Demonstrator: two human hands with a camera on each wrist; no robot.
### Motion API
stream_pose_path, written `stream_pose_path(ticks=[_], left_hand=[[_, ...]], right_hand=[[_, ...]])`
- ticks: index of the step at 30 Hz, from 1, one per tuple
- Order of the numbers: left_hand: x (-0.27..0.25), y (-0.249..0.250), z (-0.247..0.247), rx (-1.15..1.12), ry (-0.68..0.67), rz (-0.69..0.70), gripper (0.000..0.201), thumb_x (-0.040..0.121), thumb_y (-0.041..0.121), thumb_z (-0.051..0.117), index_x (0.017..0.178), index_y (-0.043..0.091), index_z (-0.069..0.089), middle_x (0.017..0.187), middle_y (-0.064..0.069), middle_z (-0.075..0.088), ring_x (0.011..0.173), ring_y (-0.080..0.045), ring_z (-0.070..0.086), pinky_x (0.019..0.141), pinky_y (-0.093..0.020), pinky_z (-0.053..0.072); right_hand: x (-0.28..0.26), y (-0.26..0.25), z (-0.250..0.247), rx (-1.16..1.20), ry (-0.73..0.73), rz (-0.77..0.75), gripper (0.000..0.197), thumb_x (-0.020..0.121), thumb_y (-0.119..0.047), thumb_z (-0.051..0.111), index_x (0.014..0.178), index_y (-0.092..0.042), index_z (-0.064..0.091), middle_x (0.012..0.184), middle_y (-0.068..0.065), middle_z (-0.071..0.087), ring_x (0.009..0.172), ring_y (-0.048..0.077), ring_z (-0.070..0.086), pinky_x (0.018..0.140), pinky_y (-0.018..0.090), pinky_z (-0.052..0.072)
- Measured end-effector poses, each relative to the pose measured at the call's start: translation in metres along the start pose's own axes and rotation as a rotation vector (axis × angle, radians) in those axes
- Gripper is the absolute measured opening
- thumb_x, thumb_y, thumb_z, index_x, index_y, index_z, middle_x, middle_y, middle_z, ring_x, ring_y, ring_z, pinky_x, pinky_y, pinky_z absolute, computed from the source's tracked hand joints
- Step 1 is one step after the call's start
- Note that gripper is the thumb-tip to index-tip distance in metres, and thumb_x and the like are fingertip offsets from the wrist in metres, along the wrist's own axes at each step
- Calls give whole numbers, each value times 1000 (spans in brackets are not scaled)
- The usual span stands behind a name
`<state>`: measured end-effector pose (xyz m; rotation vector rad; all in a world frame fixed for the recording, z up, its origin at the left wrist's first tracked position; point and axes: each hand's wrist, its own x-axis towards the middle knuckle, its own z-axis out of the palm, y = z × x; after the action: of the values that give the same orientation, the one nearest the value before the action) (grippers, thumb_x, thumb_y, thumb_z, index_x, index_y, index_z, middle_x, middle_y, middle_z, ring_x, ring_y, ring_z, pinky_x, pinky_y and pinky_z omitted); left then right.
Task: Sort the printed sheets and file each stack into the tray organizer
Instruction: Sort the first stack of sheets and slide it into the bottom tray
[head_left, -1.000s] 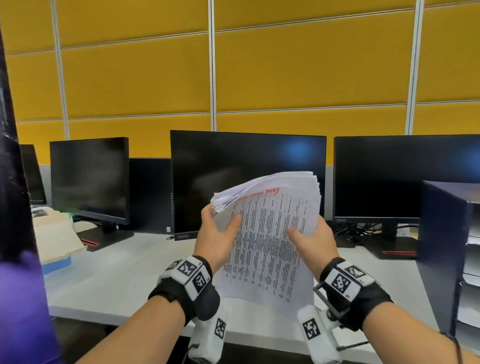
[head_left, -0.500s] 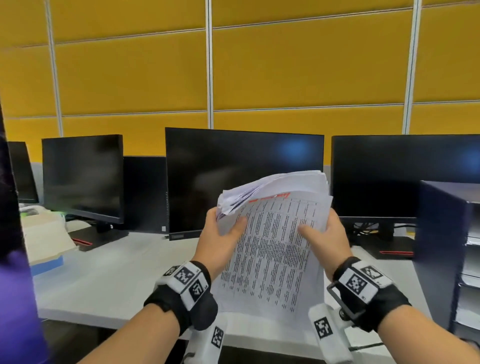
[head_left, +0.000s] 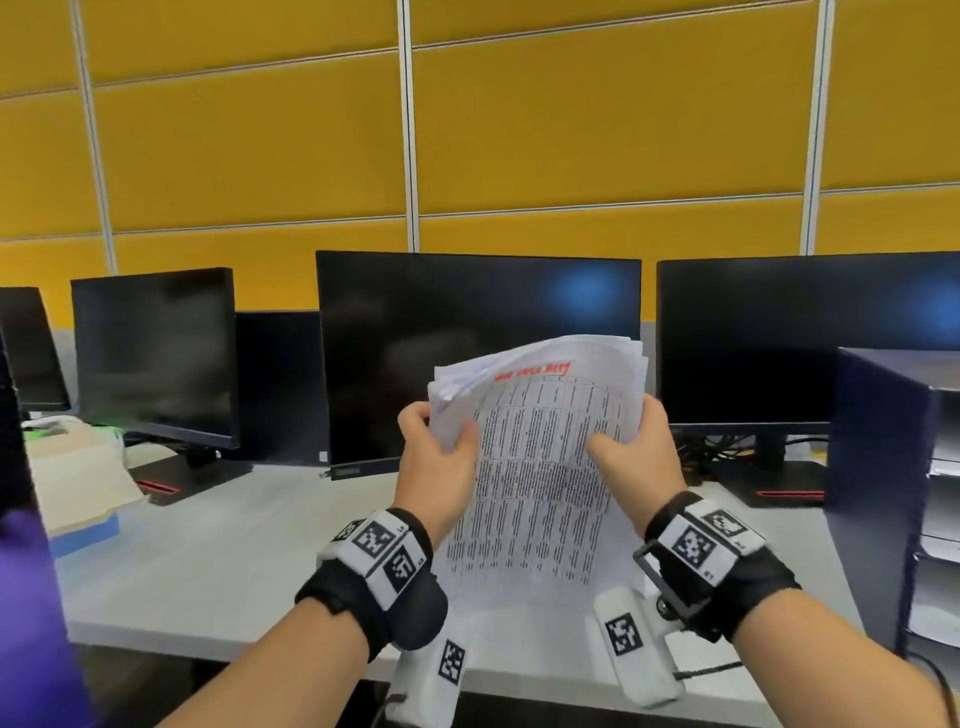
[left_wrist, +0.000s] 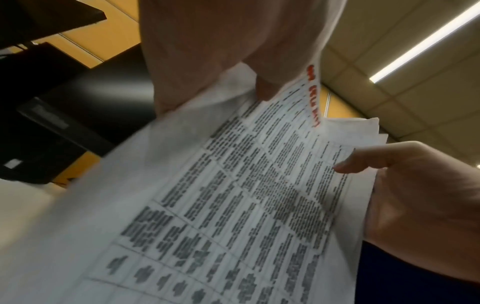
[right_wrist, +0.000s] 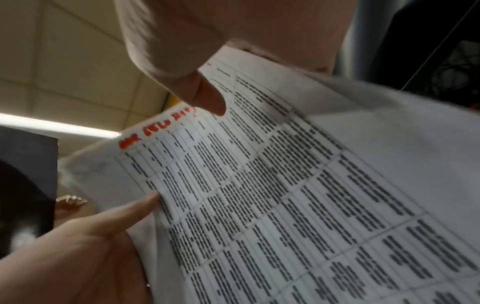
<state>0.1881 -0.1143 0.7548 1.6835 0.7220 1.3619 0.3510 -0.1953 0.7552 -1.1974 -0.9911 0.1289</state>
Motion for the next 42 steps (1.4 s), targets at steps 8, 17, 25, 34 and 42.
stream_pose_path(ticks=[8,17,25,34,42], left_hand=[[0,-2,7,1,-110,-31,34,97,36,51,118,33,24,112,-1,55,99,-20,62,87,-42,56],[4,-4,1,179,128,367,57,88,19,68,132,29,33,130,9,39,112,-4,46,91,-17,43],[11,-7,-9,508,386,665,21,78,11,76,98,13,69,116,-8,54,105,-21,50,88,-18,35],[8,-14,-15,421,258,745,15,78,-4,72,82,10,68,83,2,62,77,-14,58,71,-13,47],[7,-12,-18,392,246,699,21,84,6,69,105,9,67,109,1,65,103,-6,59,93,-13,47]], right_hand=[[5,9,-14,-30,51,85,40,82,6,59,117,-13,53,102,1,62,92,17,61,75,28,51],[4,27,-23,-107,-29,112,31,84,6,60,107,-15,58,104,4,65,94,19,62,82,31,48],[8,28,-25,-123,-49,146,32,83,5,62,106,-16,58,106,5,65,99,23,63,90,40,51],[9,29,-25,-90,-45,185,33,83,7,61,109,-13,56,108,7,65,100,25,63,89,41,51],[12,33,-27,-93,-49,184,34,84,5,62,112,-13,56,112,7,65,103,25,62,93,44,50]])
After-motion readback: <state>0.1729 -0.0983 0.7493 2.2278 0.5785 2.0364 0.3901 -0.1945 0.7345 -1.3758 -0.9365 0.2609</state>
